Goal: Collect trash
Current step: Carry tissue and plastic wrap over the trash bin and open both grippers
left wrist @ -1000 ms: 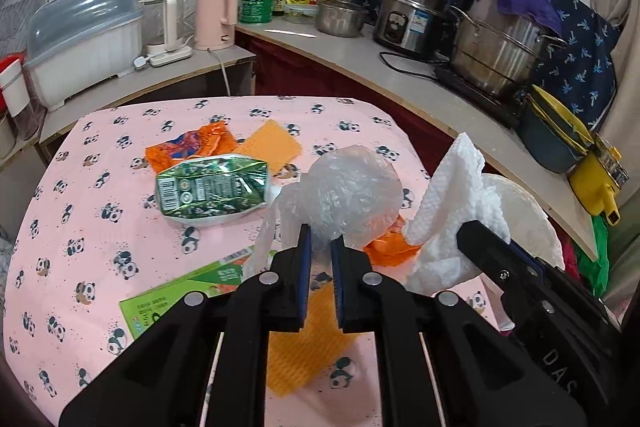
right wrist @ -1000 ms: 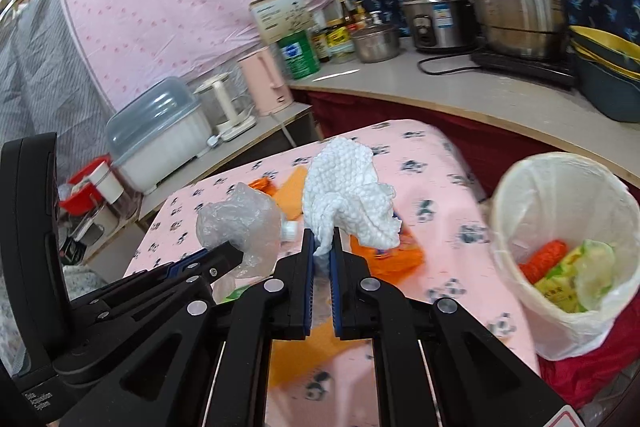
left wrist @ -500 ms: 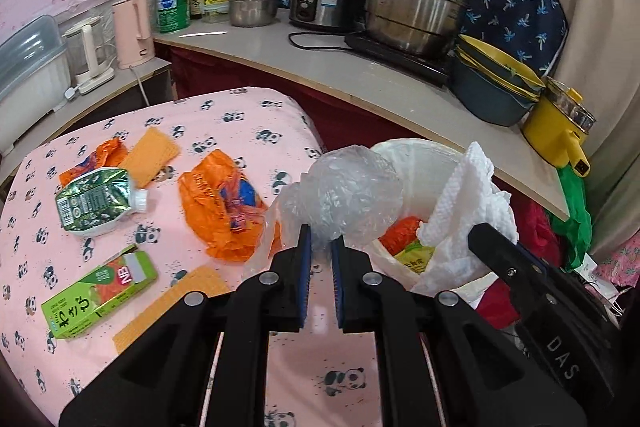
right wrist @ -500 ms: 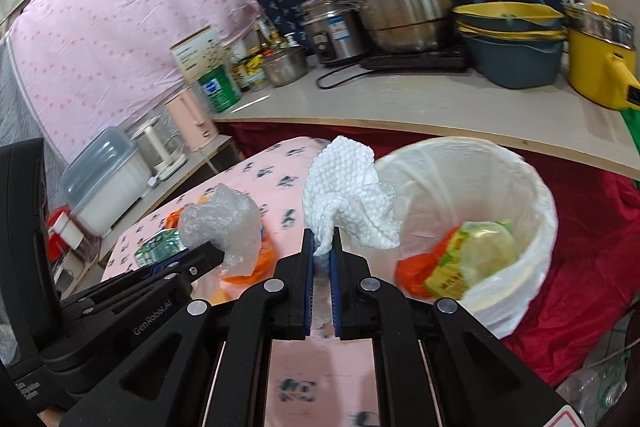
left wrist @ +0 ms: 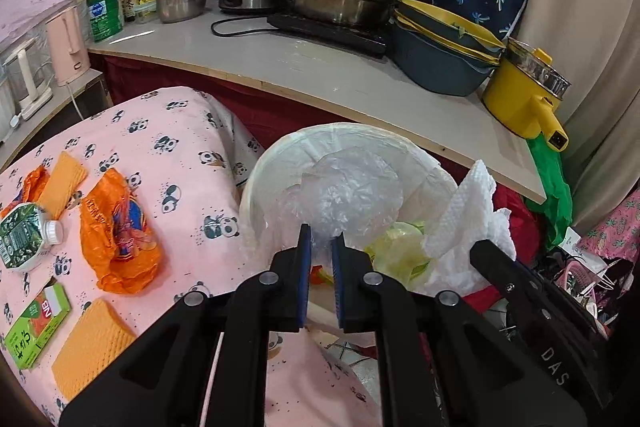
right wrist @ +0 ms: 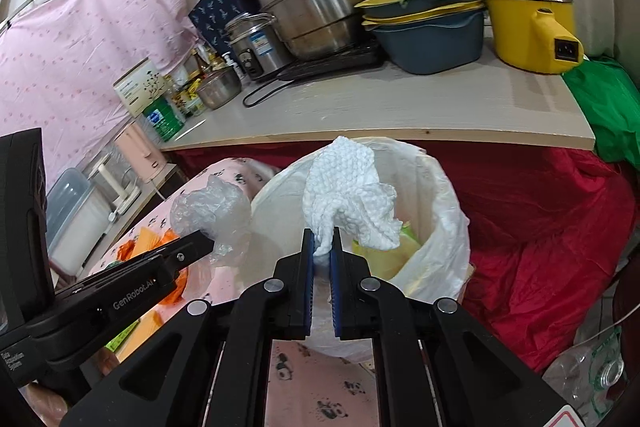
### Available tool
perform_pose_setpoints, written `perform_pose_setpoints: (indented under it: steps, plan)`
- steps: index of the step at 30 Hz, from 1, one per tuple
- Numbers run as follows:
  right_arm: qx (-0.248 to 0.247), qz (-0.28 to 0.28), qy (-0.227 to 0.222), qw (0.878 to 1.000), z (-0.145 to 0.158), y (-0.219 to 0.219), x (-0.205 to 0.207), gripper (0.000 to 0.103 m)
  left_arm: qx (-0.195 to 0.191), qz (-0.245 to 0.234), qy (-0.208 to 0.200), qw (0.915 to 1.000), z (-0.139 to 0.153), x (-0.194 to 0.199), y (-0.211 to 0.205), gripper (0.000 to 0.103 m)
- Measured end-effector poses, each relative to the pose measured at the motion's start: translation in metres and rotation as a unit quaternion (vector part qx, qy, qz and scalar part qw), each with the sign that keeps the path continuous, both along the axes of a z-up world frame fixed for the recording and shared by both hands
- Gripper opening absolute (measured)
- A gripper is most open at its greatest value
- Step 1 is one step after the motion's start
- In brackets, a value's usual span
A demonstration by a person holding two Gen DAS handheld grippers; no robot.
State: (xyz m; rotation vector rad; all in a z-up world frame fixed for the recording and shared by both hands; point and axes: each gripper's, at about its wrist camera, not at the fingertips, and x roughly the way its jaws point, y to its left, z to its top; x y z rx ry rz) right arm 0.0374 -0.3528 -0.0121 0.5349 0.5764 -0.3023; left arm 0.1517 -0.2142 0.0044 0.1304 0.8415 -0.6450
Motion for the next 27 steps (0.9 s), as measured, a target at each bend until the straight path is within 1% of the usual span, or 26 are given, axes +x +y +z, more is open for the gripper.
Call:
perform_pose_setpoints:
  steps: [6,7,8,10,12,16,17,20,27]
  plan:
    - [0.004,-0.014,0.003,1.0,-0.007,-0.016,0.004,0.007,-0.001,-0.01,0.005,0.9999,-0.008,0.007,-0.02,0.011]
    - [0.005,-0.015,0.004,1.0,-0.008,-0.018,0.005,0.007,-0.001,-0.011,0.006,0.9999,-0.01,0.008,-0.021,0.012]
    - [0.006,-0.016,0.005,1.0,-0.008,-0.019,0.007,0.007,0.0,-0.011,0.007,0.9999,-0.012,0.011,-0.023,0.015]
    - [0.007,-0.016,0.006,1.0,-0.009,-0.022,0.012,0.007,-0.001,-0.007,0.011,0.9999,-0.015,0.016,-0.023,0.035]
    - [0.005,-0.013,0.006,1.0,-0.01,-0.022,0.019,0.007,-0.002,0.004,0.007,1.0,-0.016,0.02,-0.019,0.042]
    - [0.003,-0.001,0.008,1.0,-0.011,-0.018,0.034,0.009,0.001,0.027,-0.001,0.9996,-0.016,0.027,-0.007,0.05]
    - [0.001,0.005,0.009,1.0,-0.011,-0.015,0.039,0.012,0.003,0.033,-0.004,0.9994,-0.015,0.028,-0.003,0.052]
    - [-0.006,0.016,0.011,1.0,-0.01,-0.006,0.048,0.014,0.008,0.05,-0.009,0.9987,-0.014,0.031,0.007,0.055]
    - [-0.007,0.024,0.005,1.0,-0.004,0.007,0.044,0.018,0.014,0.067,-0.023,0.9974,-0.01,0.025,0.024,0.059]
